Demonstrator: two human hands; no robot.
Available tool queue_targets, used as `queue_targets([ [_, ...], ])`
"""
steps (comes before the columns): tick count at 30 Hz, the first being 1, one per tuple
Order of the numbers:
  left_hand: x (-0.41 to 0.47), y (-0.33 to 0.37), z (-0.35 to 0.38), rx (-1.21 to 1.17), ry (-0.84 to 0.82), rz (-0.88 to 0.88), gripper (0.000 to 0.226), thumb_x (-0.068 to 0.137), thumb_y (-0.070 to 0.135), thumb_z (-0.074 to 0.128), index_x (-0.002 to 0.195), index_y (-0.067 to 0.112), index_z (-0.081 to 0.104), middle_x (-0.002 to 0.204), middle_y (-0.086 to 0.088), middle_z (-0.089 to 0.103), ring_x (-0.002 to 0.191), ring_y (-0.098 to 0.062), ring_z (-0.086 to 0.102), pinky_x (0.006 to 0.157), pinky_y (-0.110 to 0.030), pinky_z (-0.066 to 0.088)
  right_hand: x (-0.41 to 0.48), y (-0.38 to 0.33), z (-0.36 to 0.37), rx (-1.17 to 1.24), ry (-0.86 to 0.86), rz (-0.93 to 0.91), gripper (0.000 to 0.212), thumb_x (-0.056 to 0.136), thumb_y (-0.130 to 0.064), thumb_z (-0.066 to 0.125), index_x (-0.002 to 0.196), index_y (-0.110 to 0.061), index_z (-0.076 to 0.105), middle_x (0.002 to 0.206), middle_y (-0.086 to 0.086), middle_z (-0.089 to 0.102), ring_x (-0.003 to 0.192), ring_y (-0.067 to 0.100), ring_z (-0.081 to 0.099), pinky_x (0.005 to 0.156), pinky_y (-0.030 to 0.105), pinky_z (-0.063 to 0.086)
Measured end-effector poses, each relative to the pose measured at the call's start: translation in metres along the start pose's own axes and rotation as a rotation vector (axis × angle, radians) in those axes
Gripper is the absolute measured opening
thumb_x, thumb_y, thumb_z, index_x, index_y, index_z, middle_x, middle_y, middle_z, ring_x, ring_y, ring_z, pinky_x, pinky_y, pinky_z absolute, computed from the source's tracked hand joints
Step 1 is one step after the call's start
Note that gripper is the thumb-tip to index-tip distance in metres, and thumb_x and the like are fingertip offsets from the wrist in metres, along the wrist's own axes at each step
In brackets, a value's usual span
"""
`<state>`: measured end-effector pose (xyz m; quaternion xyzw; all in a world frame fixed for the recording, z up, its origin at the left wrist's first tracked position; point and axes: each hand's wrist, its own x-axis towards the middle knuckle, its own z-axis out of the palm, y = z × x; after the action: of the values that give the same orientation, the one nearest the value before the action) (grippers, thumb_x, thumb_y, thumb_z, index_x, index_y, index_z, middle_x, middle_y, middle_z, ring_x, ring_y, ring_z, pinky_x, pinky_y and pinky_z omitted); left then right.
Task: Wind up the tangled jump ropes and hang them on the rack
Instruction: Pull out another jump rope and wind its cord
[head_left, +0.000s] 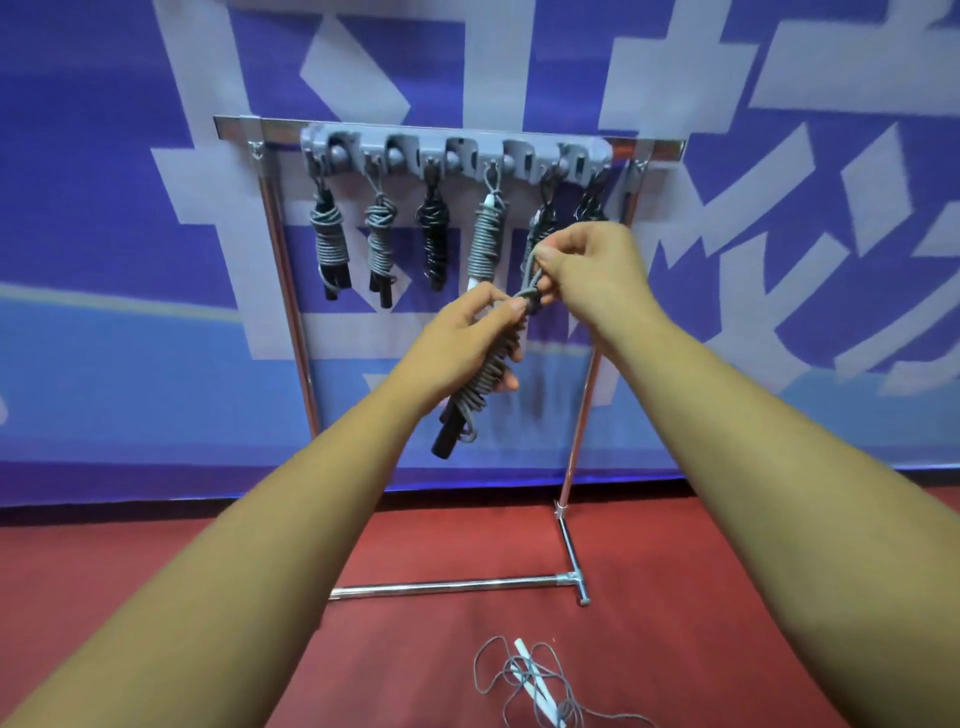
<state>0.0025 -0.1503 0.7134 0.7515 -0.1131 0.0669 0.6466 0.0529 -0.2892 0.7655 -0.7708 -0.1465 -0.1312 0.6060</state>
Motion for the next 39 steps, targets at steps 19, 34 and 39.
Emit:
queue_targets([
  [19, 0.119, -0.023, -0.113, 0.212, 0.412, 0.137, 0.02, 0.091, 0.03, 0.073, 0.1, 0.019, 0.059, 0.079, 0.003, 0.061, 0.06, -0.006, 0.055, 0.053, -0.016, 0.046, 0.151, -0.032, 0.099, -0.019, -0.119, -0.035, 0.007, 0.089, 0.006, 0.066, 0.087, -0.001, 0.069, 0.064, 0.007, 0.06, 0.053, 0.015, 0.056, 0.057, 0.024, 0.056],
  [34, 0.178, -0.035, -0.122, 0.134, 0.423, 0.065, 0.028, 0.094, 0.032, 0.07, 0.112, 0.01, 0.072, 0.095, 0.005, 0.072, 0.081, -0.005, 0.065, 0.073, -0.019, 0.049, 0.23, -0.009, 0.136, -0.206, 0.151, -0.017, 0.016, 0.081, -0.008, 0.067, 0.066, -0.011, 0.073, 0.077, 0.011, 0.074, 0.081, 0.031, 0.073, 0.077, 0.044, 0.061],
  [39, 0.18, -0.045, -0.121, 0.224, 0.451, -0.017, 0.037, 0.093, 0.039, 0.069, 0.116, 0.009, 0.066, 0.106, 0.001, 0.068, 0.096, -0.014, 0.063, 0.085, -0.031, 0.05, 0.23, 0.002, 0.141, -0.295, 0.122, -0.051, 0.014, 0.087, -0.007, 0.065, 0.079, -0.013, 0.075, 0.089, 0.009, 0.075, 0.091, 0.028, 0.072, 0.083, 0.04, 0.06],
])
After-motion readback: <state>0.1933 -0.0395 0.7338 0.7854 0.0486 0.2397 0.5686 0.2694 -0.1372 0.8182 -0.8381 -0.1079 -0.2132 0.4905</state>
